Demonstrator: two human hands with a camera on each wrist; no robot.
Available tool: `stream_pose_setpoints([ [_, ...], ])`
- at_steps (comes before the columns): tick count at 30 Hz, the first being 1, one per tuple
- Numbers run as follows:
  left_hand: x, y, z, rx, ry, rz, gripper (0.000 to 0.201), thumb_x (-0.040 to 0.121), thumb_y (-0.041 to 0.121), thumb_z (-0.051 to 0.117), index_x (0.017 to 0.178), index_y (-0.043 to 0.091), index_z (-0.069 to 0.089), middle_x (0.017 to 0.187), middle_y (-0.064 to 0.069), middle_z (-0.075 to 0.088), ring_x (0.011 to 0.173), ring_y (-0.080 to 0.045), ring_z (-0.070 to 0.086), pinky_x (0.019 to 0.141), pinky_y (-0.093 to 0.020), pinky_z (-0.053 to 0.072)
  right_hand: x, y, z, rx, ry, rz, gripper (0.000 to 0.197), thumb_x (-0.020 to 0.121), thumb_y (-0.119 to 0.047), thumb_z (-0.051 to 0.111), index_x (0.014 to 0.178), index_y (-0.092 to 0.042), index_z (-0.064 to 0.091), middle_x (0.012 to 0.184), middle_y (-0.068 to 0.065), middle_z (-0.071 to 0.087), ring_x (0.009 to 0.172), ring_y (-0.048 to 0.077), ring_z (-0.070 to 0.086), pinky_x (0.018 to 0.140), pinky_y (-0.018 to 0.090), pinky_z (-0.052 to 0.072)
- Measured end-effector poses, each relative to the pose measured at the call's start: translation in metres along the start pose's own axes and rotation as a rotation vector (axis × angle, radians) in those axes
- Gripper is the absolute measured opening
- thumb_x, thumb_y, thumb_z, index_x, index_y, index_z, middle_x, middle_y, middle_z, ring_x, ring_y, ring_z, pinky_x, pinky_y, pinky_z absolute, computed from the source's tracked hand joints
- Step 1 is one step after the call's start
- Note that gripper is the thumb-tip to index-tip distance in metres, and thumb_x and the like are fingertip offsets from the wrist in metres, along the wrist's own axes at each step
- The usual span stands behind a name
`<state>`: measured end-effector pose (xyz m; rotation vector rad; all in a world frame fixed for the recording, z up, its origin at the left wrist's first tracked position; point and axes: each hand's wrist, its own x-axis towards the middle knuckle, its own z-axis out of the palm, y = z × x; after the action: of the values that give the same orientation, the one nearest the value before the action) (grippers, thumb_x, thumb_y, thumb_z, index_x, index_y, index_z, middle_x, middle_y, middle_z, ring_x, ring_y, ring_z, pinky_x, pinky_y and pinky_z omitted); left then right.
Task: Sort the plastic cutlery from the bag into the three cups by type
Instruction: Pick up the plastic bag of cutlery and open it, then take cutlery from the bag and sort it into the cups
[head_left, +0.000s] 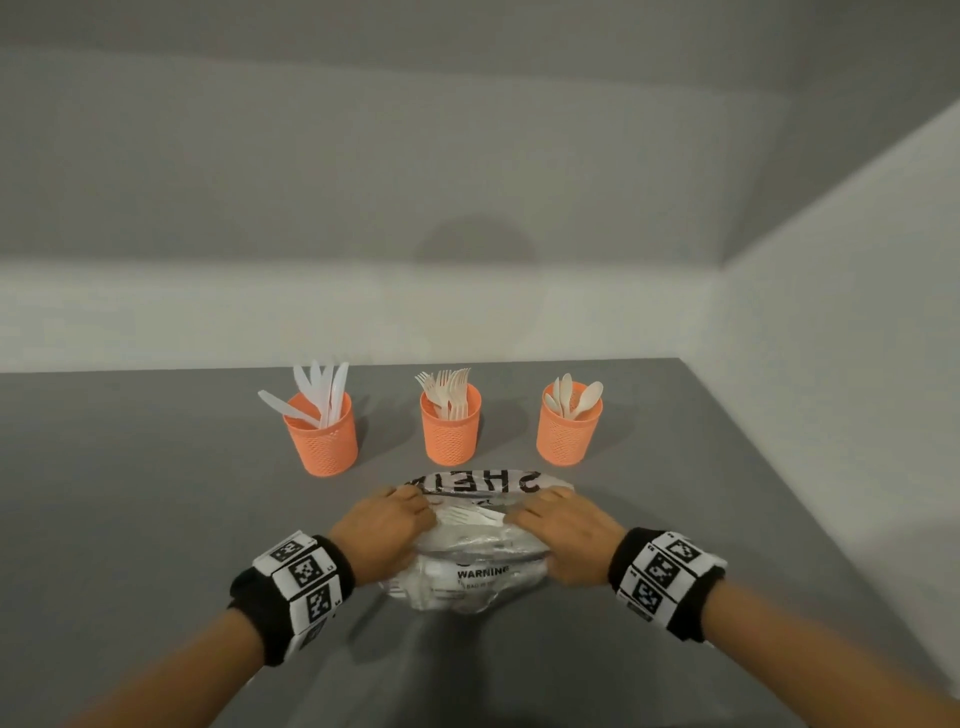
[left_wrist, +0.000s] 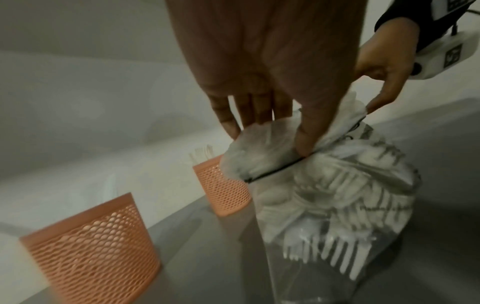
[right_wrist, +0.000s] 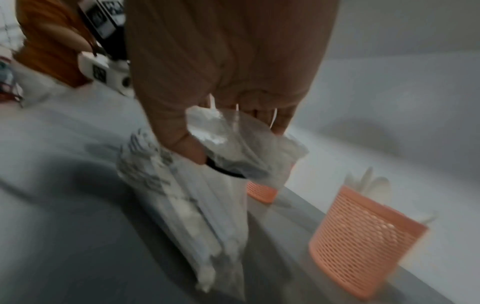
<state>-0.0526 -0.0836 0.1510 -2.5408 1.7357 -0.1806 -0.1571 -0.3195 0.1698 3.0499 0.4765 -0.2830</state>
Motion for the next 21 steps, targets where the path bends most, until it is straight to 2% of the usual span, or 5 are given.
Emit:
stream_pose_setpoints([
  [2, 0.0, 0.001, -0.002, -0.003, 0.051, -0.021, 0.037, 0.039, 0.028, 0.087, 0.064, 0.027, 0.06, 0.062, 0.013, 0.061, 0.053, -0.005, 0.058, 0.046, -0.015, 0.045, 0.002, 0.01, 0.007, -0.131, 0.089, 0.017, 0.044, 0.059, -0.015, 0.073, 0.102, -0.023, 0.067, 0.096, -0.001, 0.07, 0.089, 0.018, 0.064, 0.08, 0.029, 0.049],
  [5, -0.004, 0.002, 0.005, 0.001, 0.171, -0.072, 0.059, 0.036, 0.017, 0.088, 0.076, 0.021, 0.046, 0.06, 0.007, 0.059, 0.046, -0.011, 0.055, 0.038, -0.016, 0.039, 0.004, 0.012, 0.015, -0.183, 0.219, 0.101, 0.041, 0.036, -0.02, 0.084, 0.073, -0.029, 0.068, 0.062, -0.008, 0.062, 0.057, 0.011, 0.06, 0.055, 0.02, 0.048],
  [11, -0.007, 0.009, 0.023, -0.028, 0.175, -0.226, 0.064, 0.032, 0.017, 0.09, 0.078, 0.02, 0.046, 0.067, 0.002, 0.057, 0.048, -0.014, 0.055, 0.04, -0.022, 0.043, 0.004, -0.006, 0.046, -0.011, 0.376, 0.313, 0.064, 0.042, -0.019, 0.079, 0.101, -0.028, 0.057, 0.069, -0.003, 0.053, 0.058, 0.016, 0.053, 0.052, 0.024, 0.045],
  [15, -0.02, 0.018, 0.027, -0.316, 0.142, -0.308, 0.029, 0.06, 0.039, 0.064, 0.079, 0.024, 0.049, 0.083, 0.007, 0.047, 0.067, -0.012, 0.056, 0.052, -0.013, 0.038, -0.012, -0.01, 0.053, 0.348, 0.28, 0.228, 0.058, 0.077, -0.056, 0.039, 0.117, -0.018, 0.058, 0.098, 0.001, 0.046, 0.09, 0.018, 0.051, 0.082, 0.03, 0.047],
  [21, -0.01, 0.019, 0.02, -0.557, 0.297, -0.678, 0.033, 0.082, 0.044, 0.048, 0.082, 0.019, 0.07, 0.113, -0.009, 0.051, 0.106, -0.025, 0.047, 0.087, -0.04, 0.046, 0.002, -0.003, 0.033, 0.204, 0.435, 0.372, 0.032, 0.08, -0.039, 0.042, 0.073, -0.021, 0.067, 0.09, 0.004, 0.056, 0.086, 0.023, 0.057, 0.066, 0.029, 0.04],
])
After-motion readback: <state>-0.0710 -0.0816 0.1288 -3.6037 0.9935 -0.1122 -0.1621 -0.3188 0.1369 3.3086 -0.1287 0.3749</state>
